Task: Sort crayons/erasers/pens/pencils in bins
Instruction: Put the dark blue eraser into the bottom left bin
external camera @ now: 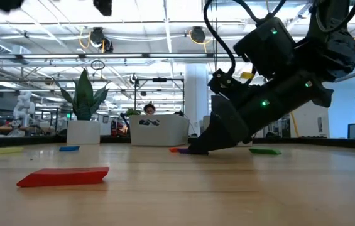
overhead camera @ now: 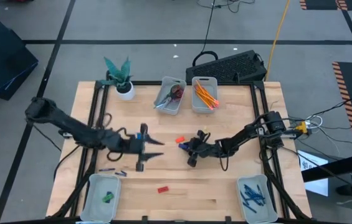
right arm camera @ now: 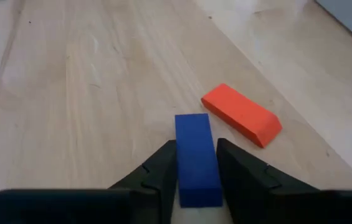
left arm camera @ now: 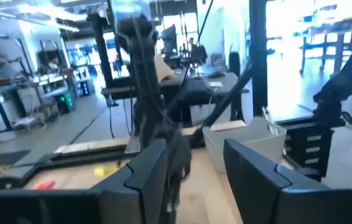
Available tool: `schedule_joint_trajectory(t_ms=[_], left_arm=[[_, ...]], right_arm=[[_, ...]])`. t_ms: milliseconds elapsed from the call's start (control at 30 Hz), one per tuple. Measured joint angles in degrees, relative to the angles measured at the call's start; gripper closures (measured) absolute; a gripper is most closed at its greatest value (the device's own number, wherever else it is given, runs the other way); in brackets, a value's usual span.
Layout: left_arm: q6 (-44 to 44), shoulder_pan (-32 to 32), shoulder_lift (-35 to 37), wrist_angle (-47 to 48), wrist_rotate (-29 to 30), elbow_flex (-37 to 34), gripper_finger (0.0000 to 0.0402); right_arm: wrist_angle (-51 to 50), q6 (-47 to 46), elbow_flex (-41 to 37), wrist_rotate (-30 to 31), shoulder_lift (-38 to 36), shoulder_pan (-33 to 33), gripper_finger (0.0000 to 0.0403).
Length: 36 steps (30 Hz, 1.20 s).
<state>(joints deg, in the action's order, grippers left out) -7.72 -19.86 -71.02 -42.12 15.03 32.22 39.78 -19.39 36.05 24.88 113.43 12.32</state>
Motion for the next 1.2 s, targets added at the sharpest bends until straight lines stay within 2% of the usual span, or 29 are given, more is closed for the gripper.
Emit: schedule_joint_trajectory(t_ms=[100, 167, 367, 433, 600, 700, 833, 967, 1100, 1200], left_arm=[[-1.16, -1.77, -4.75, -14.12, 0.9, -7.09, 0.0238], [0.51, -2.05, -8.22, -20.27, 0.98, -8.79, 0.0238], [8.2, -2.69, -15.52, -20.69, 7.03, -9.37, 0.0238], [9.55, -2.94, -16.8, -19.06, 8.03, -9.35, 0.0238], [9.72, -5.19, -17.93, -17.65, 10.83, -9.24, 0.0238], [4.44, -7.95, -17.9, -14.54, 12.32, -7.19, 0.0238], [-7.23, -11.26, -17.9, -8.68, 17.17, -2.49, 0.0238], [-14.86, -11.45, -17.9, 2.26, 23.77, 4.1, 0.0236], [-21.83, -10.13, -18.13, 11.58, 24.15, 10.54, 0.0211], [-27.48, -8.82, -19.96, 13.66, 23.64, 13.92, 0.0179]], right_arm=[[2.46, 2.28, -1.33, -1.84, 0.02, -0.04, 0.0311], [3.22, 3.33, -1.57, -3.11, 0.04, -0.11, 0.0317], [6.78, 5.41, -1.61, -4.41, 0.2, 0.03, 0.0325], [9.28, 6.52, -1.38, -6.1, 0.04, 0.08, 0.0327], [7.66, 6.55, -0.25, -12.09, -4.7, 0.61, 0.0327], [7.44, 6.61, 0.81, -14.69, -10.66, 1.14, 0.0327], [2.43, 6.14, 0.98, -15.43, -18.01, 1.8, 0.0327], [2.78, 2.75, 1.31, -19.01, -23.64, 2.25, 0.0326], [1.3, -0.28, 1.19, -22.26, -26.11, 2.78, 0.0326], [1.8, -2.77, 1.2, -22.43, -26.92, 3.27, 0.0326]])
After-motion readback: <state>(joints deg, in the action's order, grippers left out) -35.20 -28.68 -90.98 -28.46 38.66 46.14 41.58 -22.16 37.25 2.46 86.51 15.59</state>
